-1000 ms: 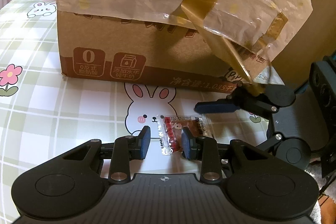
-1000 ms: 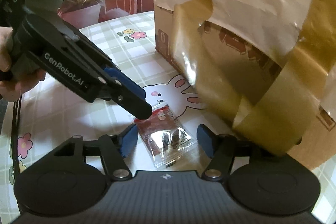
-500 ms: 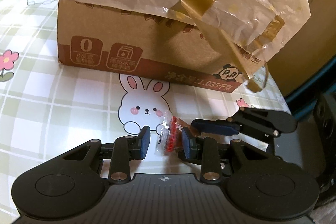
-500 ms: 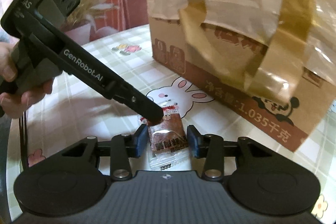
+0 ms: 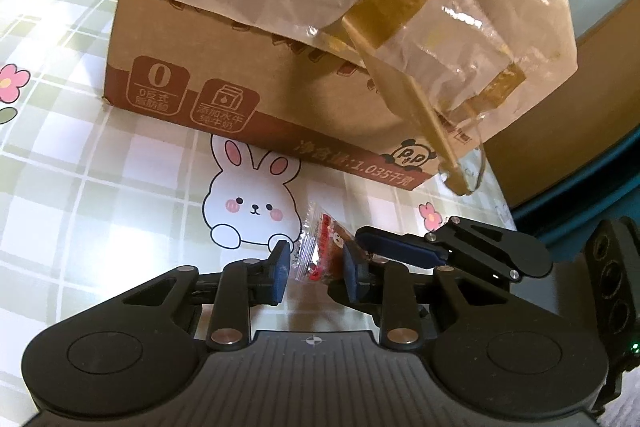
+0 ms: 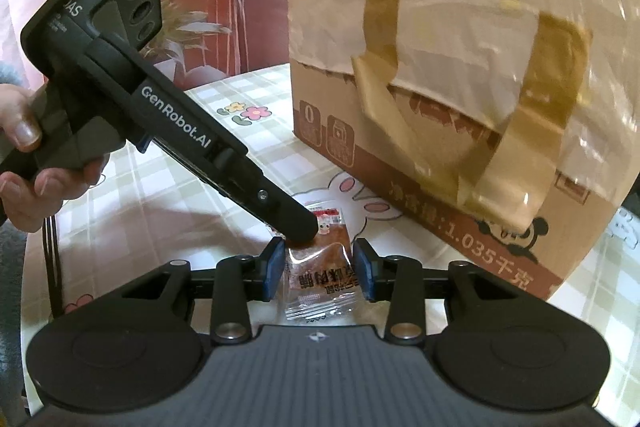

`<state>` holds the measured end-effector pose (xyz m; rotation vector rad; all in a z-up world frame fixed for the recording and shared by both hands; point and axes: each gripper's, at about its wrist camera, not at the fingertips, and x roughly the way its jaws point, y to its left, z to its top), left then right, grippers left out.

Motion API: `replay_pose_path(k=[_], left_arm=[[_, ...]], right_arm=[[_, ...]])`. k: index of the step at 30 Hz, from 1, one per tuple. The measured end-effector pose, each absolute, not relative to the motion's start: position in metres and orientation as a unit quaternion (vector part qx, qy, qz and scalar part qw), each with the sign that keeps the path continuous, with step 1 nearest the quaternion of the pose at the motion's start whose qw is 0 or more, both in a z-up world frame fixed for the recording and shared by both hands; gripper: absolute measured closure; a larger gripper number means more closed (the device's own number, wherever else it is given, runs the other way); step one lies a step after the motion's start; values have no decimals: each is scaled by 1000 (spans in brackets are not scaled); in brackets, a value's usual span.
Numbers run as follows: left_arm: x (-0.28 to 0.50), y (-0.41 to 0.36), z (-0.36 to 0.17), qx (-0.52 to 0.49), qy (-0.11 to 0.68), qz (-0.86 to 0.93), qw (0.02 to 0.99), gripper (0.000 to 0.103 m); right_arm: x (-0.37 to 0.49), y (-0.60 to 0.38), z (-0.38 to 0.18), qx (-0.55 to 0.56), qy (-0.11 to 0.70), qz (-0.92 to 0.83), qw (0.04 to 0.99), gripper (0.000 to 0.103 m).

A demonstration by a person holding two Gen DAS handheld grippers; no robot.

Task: Organize snacks
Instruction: 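Lift the clear-wrapped snack with the right tool and carry it over the box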

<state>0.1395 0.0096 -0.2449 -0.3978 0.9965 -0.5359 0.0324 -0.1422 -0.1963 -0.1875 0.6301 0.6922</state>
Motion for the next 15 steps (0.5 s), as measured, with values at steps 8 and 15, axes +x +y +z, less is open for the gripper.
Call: replay_pose_path(k=[8, 15], left_arm=[[125, 18, -216, -193, 439, -259, 839, 73], [111, 30, -172, -194, 394, -267, 858, 73]], right_arm=[[19, -135, -165, -125, 273, 336, 893, 64], [4, -129, -123, -161, 232, 331, 900, 64]])
